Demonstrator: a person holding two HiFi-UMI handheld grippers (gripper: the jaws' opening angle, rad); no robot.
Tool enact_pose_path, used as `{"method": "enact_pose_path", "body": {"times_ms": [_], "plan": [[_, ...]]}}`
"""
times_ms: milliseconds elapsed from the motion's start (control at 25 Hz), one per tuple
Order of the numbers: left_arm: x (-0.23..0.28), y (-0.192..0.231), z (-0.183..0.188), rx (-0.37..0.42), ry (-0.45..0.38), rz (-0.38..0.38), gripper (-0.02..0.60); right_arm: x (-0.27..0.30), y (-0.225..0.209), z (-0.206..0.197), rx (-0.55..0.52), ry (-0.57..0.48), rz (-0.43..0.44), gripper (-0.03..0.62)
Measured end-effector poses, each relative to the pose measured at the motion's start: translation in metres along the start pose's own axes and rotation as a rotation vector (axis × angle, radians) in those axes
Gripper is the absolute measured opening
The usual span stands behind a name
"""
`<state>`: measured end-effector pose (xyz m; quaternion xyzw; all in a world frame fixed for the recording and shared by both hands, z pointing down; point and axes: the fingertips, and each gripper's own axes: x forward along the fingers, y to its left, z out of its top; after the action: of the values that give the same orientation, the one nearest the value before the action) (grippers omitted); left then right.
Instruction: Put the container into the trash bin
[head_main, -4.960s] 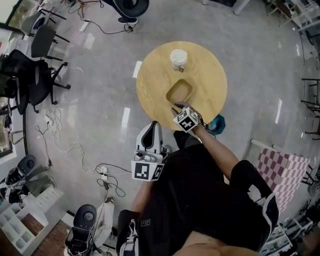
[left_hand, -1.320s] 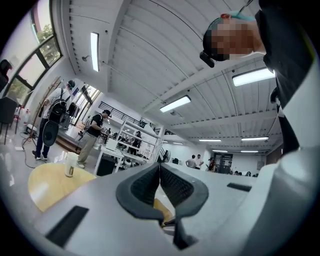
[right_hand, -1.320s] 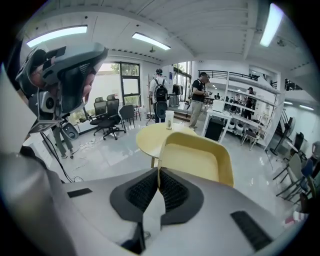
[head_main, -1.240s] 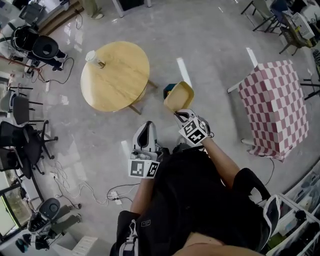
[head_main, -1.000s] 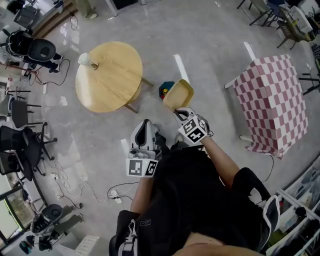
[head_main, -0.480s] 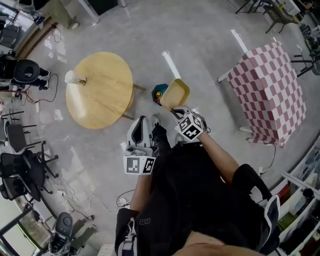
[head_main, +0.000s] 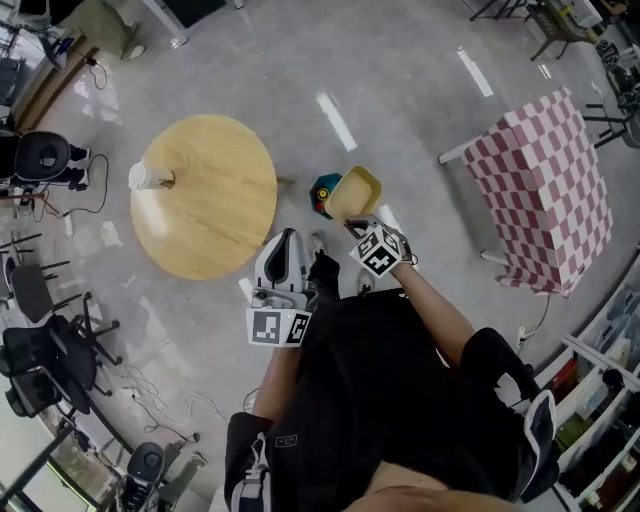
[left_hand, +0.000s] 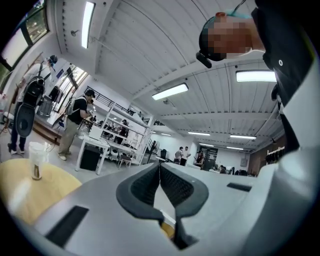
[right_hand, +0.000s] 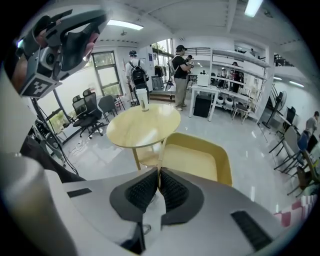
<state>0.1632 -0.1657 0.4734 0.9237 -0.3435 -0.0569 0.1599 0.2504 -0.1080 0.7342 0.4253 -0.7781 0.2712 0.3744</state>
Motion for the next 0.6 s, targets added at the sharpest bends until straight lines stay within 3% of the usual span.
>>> {"method": "enact_pose_path", "body": {"times_ms": [520, 600], "plan": [[0.036, 0.046, -0.008, -0.032, 0.07, -0.014, 0.012, 0.067, -0.037, 0.003, 0.084, 0.094, 0.011, 0.046], [0.039, 0.05, -0.009, -0.036, 0.076, -0.016, 0.012, 0.077, -0.041, -0.002, 0.099, 0.118, 0.007, 0.162]]}}
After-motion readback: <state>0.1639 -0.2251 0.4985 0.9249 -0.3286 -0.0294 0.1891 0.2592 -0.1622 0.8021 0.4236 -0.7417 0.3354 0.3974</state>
